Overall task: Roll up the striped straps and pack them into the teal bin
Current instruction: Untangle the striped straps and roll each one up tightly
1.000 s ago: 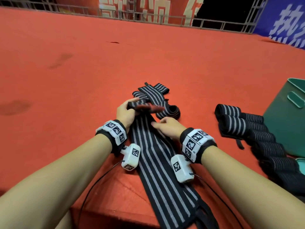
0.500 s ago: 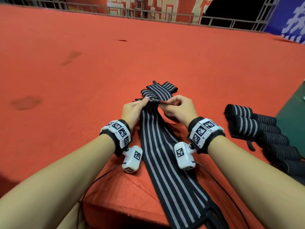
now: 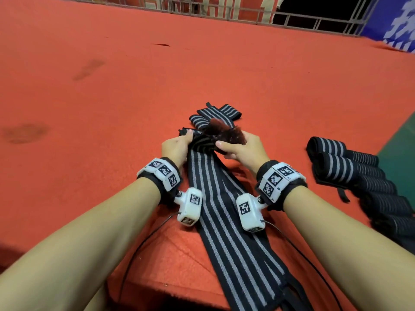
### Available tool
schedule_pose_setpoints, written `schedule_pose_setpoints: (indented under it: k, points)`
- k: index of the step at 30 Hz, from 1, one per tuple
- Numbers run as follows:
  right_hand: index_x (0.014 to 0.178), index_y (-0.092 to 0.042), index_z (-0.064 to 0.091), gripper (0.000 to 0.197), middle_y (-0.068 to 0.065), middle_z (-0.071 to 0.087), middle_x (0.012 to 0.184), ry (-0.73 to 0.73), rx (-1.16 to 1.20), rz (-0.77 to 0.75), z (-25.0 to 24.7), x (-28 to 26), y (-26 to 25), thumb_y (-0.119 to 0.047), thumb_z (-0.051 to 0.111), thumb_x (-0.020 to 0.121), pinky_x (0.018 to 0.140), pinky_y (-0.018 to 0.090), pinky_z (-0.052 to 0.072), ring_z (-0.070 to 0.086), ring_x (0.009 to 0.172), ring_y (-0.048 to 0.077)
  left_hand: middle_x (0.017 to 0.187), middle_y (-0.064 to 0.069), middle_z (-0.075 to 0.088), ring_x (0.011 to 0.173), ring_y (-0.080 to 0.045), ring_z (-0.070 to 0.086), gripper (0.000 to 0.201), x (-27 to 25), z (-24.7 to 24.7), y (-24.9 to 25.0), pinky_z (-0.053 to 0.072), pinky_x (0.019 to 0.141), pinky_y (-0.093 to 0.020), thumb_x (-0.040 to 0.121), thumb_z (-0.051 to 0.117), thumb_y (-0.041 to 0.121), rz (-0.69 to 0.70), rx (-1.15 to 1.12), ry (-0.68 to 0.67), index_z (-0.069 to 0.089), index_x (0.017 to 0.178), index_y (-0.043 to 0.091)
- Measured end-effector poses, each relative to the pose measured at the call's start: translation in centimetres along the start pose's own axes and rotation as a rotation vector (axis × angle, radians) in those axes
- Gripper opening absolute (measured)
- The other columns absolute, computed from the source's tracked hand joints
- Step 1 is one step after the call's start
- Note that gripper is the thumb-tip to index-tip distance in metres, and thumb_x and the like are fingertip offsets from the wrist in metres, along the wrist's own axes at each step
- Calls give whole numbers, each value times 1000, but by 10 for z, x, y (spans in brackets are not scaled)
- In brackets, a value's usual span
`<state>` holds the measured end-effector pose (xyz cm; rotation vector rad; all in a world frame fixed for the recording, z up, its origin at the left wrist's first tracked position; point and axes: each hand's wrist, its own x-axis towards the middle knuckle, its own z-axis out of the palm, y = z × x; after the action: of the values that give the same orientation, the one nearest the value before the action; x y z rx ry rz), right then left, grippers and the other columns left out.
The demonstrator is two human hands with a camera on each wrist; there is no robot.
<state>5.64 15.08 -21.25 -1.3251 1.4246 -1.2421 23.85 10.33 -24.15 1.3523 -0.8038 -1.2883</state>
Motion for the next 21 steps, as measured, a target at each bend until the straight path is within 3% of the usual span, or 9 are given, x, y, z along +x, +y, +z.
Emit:
schedule_pose_setpoints:
  k: [1,4,8,11,15,16,18,20,21]
  points:
    - [85,-16,70,17,8,76,90,3,-14,-8,-2,0,0,-8,85,80,72,30,59,72,81,19,99,-12,78,95,-30,75,11,-2,-1,0,57,70,-35,93,70,21,63,53,-38,79,94,15]
    - [89,-17,69,16,7,76,95,4,-86,-7,-6,3,2,-8,81,83,80,34,59,72,87,21,117,-8,74,95,-24,71,48,-1,-7,0,59,68,-35,82,58,-7,120,110,-159,74,113,25]
    - [105,-19,70,28,2,77,107,-21,-107,33,0,11,7,-17,80,78,94,45,58,73,101,22,117,0,66,103,-17,62,67,-2,-6,5,56,76,-29,67,51,-15,264,142,-239,69,119,25]
    - [115,-14,67,30,4,75,111,-23,-80,96,1,17,5,-13,76,86,96,43,56,71,105,23,118,2,68,105,-13,63,69,-6,-1,5,56,80,-23,67,46,-19,303,137,-258,71,116,23]
    - [99,-12,60,16,10,71,94,-20,-76,136,0,15,11,-10,74,91,77,43,59,70,82,27,118,-7,72,110,-27,68,62,-2,-7,-1,60,90,-43,65,48,-15,233,46,-219,76,107,22]
    - [92,-15,58,18,9,69,87,-11,-82,127,0,14,14,-10,75,90,71,42,58,67,75,27,114,-10,74,107,-30,69,56,0,-7,-2,61,85,-42,67,51,-14,200,1,-212,76,103,19]
    - [76,-25,56,30,8,69,85,25,-107,51,1,14,17,-9,80,83,75,45,60,68,77,29,105,-11,75,95,-25,71,35,-3,-6,-2,58,72,-28,79,57,-10,166,-70,-218,75,102,10]
    - [67,-28,57,36,9,73,93,44,-128,-33,2,15,17,-8,84,76,84,49,61,72,91,31,100,-11,76,91,-19,71,15,-5,-6,-4,56,75,-24,89,69,8,187,-75,-246,75,103,7]
    - [67,-26,57,37,8,73,93,37,-139,-62,3,16,17,-4,85,76,84,47,61,71,93,29,103,-11,76,95,-19,72,19,-4,-6,-7,57,82,-26,87,76,19,205,-69,-265,76,103,7]
